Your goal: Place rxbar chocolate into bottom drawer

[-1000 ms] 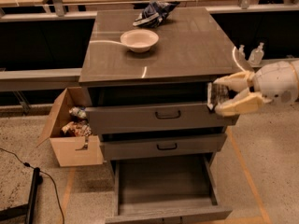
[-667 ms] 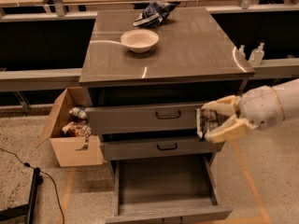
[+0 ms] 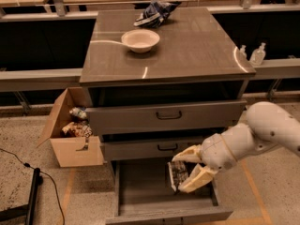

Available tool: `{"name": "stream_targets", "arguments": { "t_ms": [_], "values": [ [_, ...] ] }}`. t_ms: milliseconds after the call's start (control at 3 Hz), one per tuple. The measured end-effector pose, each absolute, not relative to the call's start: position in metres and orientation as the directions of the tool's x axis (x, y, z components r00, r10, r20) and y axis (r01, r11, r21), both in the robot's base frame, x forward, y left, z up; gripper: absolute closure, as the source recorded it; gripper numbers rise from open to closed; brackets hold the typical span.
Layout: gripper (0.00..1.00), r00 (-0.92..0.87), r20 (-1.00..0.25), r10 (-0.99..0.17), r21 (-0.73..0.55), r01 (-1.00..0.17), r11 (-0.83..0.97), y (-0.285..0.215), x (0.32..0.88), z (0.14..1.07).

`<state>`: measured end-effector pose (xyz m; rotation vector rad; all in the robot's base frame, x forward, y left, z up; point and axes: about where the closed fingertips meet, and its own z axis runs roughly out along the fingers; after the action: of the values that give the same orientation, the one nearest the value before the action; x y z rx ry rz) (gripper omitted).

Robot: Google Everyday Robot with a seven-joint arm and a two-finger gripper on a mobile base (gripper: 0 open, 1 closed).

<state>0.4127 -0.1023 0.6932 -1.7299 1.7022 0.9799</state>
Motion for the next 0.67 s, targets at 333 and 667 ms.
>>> {"name": "stream_targets", "arguments": {
  "t_ms": [333, 667],
  "values": [
    [1.00, -0.031, -0.721, -0.692, 0.146, -0.983, -0.107, -0.0885, 0.4110, 0.6283],
    [1.00, -0.032, -0.722, -0.691, 0.147, -0.983, -0.108, -0.0884, 0.4107, 0.6286]
  ]
}}
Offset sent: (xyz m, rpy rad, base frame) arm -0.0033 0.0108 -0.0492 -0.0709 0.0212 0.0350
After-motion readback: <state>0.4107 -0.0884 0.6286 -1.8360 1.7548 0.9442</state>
